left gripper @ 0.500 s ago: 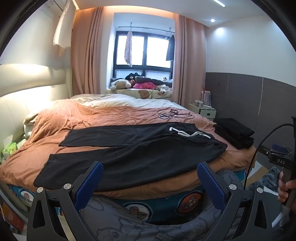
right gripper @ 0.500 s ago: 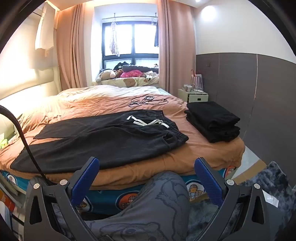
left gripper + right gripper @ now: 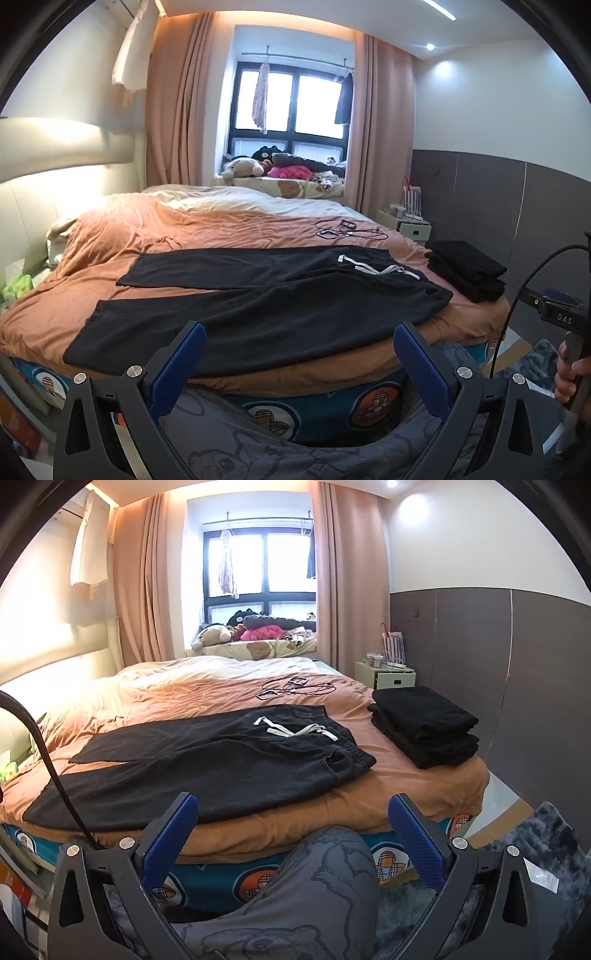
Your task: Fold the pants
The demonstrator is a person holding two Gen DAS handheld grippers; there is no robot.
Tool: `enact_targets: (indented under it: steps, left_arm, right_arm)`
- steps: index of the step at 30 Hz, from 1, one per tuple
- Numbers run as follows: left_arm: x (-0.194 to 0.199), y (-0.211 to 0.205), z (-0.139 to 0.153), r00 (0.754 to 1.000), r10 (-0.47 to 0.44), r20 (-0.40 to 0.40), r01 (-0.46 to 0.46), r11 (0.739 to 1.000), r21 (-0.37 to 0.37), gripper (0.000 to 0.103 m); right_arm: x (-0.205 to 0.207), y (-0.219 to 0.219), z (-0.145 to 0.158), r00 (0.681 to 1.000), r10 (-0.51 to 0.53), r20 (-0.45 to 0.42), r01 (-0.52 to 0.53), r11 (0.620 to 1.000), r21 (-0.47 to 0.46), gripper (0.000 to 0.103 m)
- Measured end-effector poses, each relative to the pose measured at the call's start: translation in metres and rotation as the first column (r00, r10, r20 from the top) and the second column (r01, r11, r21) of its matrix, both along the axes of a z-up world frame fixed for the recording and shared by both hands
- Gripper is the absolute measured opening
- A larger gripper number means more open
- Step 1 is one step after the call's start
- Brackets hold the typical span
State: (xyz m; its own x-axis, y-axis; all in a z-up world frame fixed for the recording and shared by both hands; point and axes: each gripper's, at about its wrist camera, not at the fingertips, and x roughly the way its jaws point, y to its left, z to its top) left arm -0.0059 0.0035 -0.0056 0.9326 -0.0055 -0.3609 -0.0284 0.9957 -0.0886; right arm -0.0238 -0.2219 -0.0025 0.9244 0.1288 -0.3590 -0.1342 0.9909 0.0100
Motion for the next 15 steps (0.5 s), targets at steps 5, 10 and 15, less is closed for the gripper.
enact_targets:
  steps: [5, 10, 15]
  left_arm:
    - [-0.0021, 0.0017, 0.0014, 1.0, 0.002, 0.007, -0.002, 1.0, 0.003, 0.103]
    - [-0.0046, 0.0037, 0.0019, 1.0, 0.005, 0.016, -0.005, 1.0, -0.006, 0.103]
    - [-0.0067, 0.0033, 0.0027, 1.0, 0.007, 0.022, -0.007, 1.0, -0.005, 0.103]
  right_arm:
    - [-0.0001, 0.0, 0.001, 1.0, -0.007, 0.0, 0.007, 1.0, -0.001, 0.103]
    - [-0.0008, -0.0019, 0.0034, 1.0, -0.007, 0.006, 0.007, 1.0, -0.002, 0.103]
    - [-0.0017, -0.0014, 0.0031, 1.0, -0.005, 0.008, 0.005, 1.0, -0.002, 0.103]
